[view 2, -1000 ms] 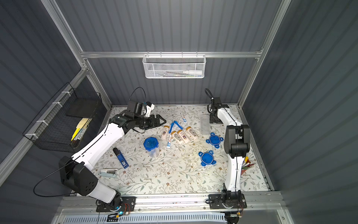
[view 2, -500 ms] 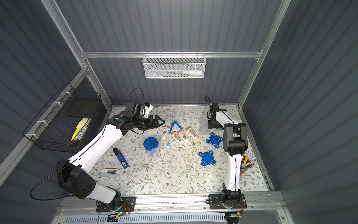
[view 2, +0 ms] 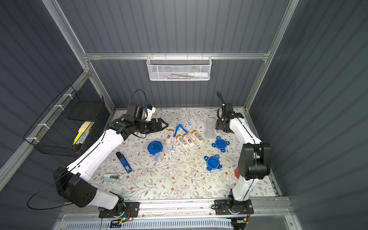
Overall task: Take out toiletry kits
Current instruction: Place the container at the center of the board, then move the container to the center of the board.
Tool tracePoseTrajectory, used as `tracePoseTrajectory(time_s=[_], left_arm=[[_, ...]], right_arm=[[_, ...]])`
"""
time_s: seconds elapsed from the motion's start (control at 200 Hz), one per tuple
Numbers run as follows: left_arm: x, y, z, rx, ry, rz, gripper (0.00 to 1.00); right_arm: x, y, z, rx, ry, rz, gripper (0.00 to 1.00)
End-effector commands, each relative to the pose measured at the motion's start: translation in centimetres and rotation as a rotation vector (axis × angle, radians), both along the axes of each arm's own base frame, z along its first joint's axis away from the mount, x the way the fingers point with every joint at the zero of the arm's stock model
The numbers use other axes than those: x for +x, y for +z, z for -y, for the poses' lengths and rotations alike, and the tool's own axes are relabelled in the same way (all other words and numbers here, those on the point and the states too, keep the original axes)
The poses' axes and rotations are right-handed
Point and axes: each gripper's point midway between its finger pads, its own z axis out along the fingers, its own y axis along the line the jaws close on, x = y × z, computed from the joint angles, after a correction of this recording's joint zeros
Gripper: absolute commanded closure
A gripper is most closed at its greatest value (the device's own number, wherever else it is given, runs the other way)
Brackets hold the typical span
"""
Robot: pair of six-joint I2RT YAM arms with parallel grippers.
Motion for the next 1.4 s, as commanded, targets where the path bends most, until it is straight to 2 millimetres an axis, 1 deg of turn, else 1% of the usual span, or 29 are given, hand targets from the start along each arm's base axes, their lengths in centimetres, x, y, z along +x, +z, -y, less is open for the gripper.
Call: tracePoseTrajectory(time_s=[0.0, 0.05, 0.13, 0.15, 0.16, 0.25, 0.285, 0.37, 0.475, 0.515, 0.56, 0.61, 0.615, 0.625, 0.68, 0.73, 0.85, 0.92, 0.976, 1.056, 1.116, 1.196, 1.281, 1.396], left_arm=[[-0.6, 0.3, -1.6, 0.046, 0.045, 0.006, 0.12], [-0.7, 0.1, -2.3, 0.077, 0.067, 0.002, 0.12], [-1.0, -0.3, -3.5, 0.125, 0.105, -0.01, 0.12], [-1.1, -0.5, -3.8, 0.138, 0.114, -0.014, 0.12], [-1.1, -0.5, -3.9, 0.143, 0.118, -0.014, 0.12], [-1.7, -0.8, -5.4, 0.199, 0.164, -0.021, 0.12], [-2.0, -0.9, -6.0, 0.221, 0.181, -0.023, 0.12], [-2.7, -1.1, -7.2, 0.257, 0.213, -0.028, 0.12], [-3.4, -1.5, -8.4, 0.294, 0.241, -0.049, 0.12], [-3.6, -1.7, -8.7, 0.304, 0.251, -0.059, 0.12], [-3.8, -2.0, -9.0, 0.314, 0.263, -0.065, 0.11], [-3.7, -1.8, -9.3, 0.315, 0.281, -0.061, 0.1], [-3.9, -2.5, -9.4, 0.325, 0.279, -0.076, 0.1], [-4.0, -3.1, -9.5, 0.333, 0.279, -0.089, 0.1], [-4.1, -3.6, -9.8, 0.338, 0.289, -0.104, 0.08], [-4.0, -4.2, -10.0, 0.34, 0.294, -0.122, 0.08], [-3.9, -5.7, -10.0, 0.32, 0.294, -0.175, 0.07], [-4.0, -6.2, -10.6, 0.306, 0.319, -0.198, 0.07], [-3.9, -6.3, -12.0, 0.301, 0.371, -0.21, 0.07], [-3.8, -5.8, -14.7, 0.28, 0.474, -0.208, 0.05], [-3.8, -5.1, -16.9, 0.272, 0.565, -0.192, 0.03], [-4.0, -3.9, -19.2, 0.278, 0.662, -0.146, 0.01], [-4.1, -2.7, -20.6, 0.279, 0.731, -0.096, 0.01], [-3.9, -1.8, -21.1, 0.264, 0.759, -0.063, 0.0]], right_arm=[[-1.2, 2.2, -2.9, 0.094, 0.056, 0.095, 0.06], [-1.6, 3.4, -4.4, 0.121, 0.117, 0.16, 0.05], [-2.4, 5.5, -7.5, 0.184, 0.239, 0.27, 0.05], [-2.9, 5.7, -8.2, 0.196, 0.269, 0.28, 0.05], [-2.8, 6.2, -8.7, 0.202, 0.288, 0.306, 0.05], [-4.5, 7.7, -12.7, 0.269, 0.428, 0.373, 0.12], [-5.3, 8.0, -14.5, 0.298, 0.485, 0.382, 0.13], [-7.6, 8.1, -18.6, 0.372, 0.61, 0.37, 0.19], [-10.6, 7.9, -23.3, 0.477, 0.746, 0.338, 0.32], [-12.0, 7.7, -25.0, 0.498, 0.806, 0.327, 0.34], [-13.5, 7.6, -26.6, 0.491, 0.869, 0.325, 0.34], [-15.0, 7.3, -28.0, 0.462, 0.936, 0.332, 0.32], [-15.2, 7.3, -28.2, 0.458, 0.942, 0.333, 0.32], [-15.5, 7.2, -28.4, 0.45, 0.954, 0.333, 0.3], [-16.8, 6.8, -29.7, 0.419, 1.01, 0.333, 0.22], [-17.7, 6.4, -30.5, 0.397, 1.042, 0.318, 0.17], [-19.1, 5.4, -32.5, 0.379, 1.1, 0.268, 0.14], [-19.9, 4.7, -33.7, 0.329, 1.143, 0.269, 0.08], [-20.2, 4.3, -34.7, 0.264, 1.176, 0.276, 0.01], [-20.0, 4.0, -36.0, 0.199, 1.206, 0.271, 0.01], [-19.3, 3.7, -37.0, 0.166, 1.213, 0.249, 0.01], [-18.4, 3.2, -38.5, 0.133, 1.221, 0.224, 0.01], [-17.3, 2.9, -40.0, 0.101, 1.224, 0.22, 0.01], [-15.9, 2.5, -41.8, 0.056, 1.235, 0.213, 0.01]])
